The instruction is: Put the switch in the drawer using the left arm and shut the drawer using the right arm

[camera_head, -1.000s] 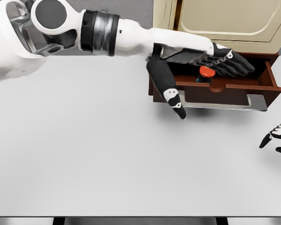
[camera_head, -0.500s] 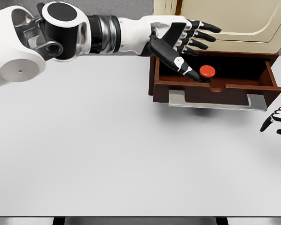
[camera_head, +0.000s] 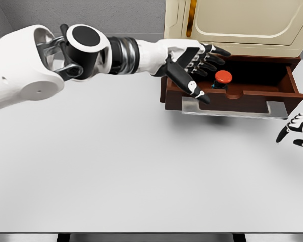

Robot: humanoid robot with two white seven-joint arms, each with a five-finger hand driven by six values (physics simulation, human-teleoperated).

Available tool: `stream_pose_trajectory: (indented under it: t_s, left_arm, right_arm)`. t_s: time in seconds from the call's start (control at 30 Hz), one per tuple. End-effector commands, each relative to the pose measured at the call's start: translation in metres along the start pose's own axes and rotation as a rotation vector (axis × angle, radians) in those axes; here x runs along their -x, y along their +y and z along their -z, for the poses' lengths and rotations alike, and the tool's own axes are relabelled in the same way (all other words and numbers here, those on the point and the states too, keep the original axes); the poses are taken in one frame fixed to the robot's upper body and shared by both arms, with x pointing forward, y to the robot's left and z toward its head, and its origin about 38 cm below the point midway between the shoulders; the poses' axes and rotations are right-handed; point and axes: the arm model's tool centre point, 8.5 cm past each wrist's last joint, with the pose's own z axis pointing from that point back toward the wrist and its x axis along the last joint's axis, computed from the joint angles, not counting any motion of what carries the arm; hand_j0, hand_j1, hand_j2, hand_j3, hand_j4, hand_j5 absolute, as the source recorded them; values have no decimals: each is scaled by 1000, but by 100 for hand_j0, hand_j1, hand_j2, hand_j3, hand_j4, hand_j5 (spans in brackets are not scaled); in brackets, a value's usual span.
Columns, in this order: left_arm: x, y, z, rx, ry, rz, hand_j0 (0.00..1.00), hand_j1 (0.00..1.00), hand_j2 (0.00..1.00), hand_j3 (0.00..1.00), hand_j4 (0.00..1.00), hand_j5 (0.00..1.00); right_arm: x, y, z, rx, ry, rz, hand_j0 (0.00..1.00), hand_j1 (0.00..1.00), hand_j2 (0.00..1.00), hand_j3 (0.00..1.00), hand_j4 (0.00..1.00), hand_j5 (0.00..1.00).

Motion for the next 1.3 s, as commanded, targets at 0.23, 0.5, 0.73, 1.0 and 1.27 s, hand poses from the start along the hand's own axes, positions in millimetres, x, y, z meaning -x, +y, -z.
stream_pose_trajectory:
  t_s: [0.23, 0.5, 0.73, 1.0, 1.27]
  left_arm:
    - [0, -6, 14, 20, 0, -6, 100, 100, 100, 100, 100, 100]
    - [3, 7, 27, -8, 14, -40, 100, 100, 100, 100, 100, 100]
    - [3, 3, 33, 1, 13, -43, 100, 100, 100, 100, 100, 100]
    - [-5, -9, 43, 34, 2, -36, 100, 100, 100, 100, 100, 100]
    - [0, 4, 39, 20, 9, -51, 100, 100, 100, 100, 100, 100]
  right_arm:
    - [-1, 2, 3, -4, -9, 9, 56, 56, 56, 56, 56, 56]
    - [-1, 5, 5, -13, -15, 17, 57, 57, 57, 57, 57, 57]
    - [-1, 6, 6, -15, -16, 18, 57, 57, 57, 57, 57, 57]
    - [-2, 6, 6, -15, -17, 17, 57, 57, 57, 57, 57, 57]
    - [-1, 6, 6, -15, -16, 18, 57, 57, 57, 57, 57, 57]
